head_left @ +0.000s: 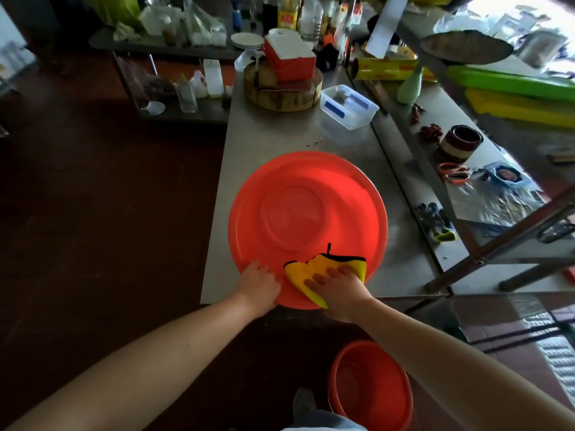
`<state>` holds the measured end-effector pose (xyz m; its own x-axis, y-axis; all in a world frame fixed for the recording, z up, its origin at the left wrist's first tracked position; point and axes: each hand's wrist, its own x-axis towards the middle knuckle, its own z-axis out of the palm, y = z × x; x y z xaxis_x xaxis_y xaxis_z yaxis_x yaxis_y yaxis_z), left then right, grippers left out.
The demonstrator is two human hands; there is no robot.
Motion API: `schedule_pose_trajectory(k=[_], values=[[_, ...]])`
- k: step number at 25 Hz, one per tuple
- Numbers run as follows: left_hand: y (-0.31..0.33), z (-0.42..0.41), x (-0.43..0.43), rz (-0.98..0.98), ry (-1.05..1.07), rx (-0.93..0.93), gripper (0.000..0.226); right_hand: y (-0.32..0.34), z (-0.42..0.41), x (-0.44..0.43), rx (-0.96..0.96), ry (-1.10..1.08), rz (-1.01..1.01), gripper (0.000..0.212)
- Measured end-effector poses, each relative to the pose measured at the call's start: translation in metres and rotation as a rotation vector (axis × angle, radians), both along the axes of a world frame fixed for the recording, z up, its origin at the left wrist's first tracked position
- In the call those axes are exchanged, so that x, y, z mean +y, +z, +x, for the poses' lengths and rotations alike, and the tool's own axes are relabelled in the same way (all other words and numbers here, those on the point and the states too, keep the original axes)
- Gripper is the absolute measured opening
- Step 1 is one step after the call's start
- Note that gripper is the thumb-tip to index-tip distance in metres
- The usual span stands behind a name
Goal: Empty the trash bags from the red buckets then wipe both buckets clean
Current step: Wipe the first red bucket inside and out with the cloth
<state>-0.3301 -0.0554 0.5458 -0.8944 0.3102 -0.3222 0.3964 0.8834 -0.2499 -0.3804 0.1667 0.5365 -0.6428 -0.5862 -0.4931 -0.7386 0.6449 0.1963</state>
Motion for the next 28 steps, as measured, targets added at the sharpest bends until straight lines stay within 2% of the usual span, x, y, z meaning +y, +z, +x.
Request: schedule_pose_trajectory(k=[2,6,10,12,15,16,18,20,22,25,28], values=[[-0.009,0.003,0.01,0.063,0.022,-0.001,0.064,-0.002,-0.003,0.005,-0.024,-0.011,0.003,0.086],[-0.026,0.009,0.016,0.095,-0.018,0.021,0.069,-0.01,-0.012,0.0,-0.182,-0.167,0.035,0.094],[-0.029,0.011,0.018,0.073,-0.076,0.1,0.062,-0.035,-0.026,-0.017,-0.177,-0.267,-0.068,0.07],[-0.032,0.011,0.023,0.027,-0.103,0.124,0.058,-0.057,-0.038,-0.025,-0.176,-0.309,-0.109,0.065],[-0.041,0.016,0.033,-0.007,-0.109,0.062,0.051,-0.086,-0.06,-0.028,-0.188,-0.334,-0.082,0.061],[-0.042,0.017,0.035,-0.024,-0.122,0.071,0.049,-0.091,-0.068,-0.023,-0.158,-0.32,-0.081,0.06],[-0.038,0.018,0.039,-0.053,-0.141,0.078,0.047,-0.09,-0.092,-0.01,0.056,-0.195,-0.175,0.054],[-0.031,0.016,0.043,-0.062,-0.128,0.043,0.047,-0.084,-0.114,0.003,0.231,-0.14,-0.31,0.037],[-0.023,0.013,0.047,-0.083,-0.139,0.06,0.045,-0.079,-0.126,0.009,0.133,-0.194,-0.382,0.032],[-0.013,0.006,0.055,-0.13,-0.237,0.136,0.045,-0.094,-0.111,-0.007,-0.097,-0.351,-0.149,0.062],[-0.008,0.0,0.062,-0.154,-0.258,0.065,0.045,-0.099,-0.088,-0.042,-0.324,-0.504,-0.168,0.064]])
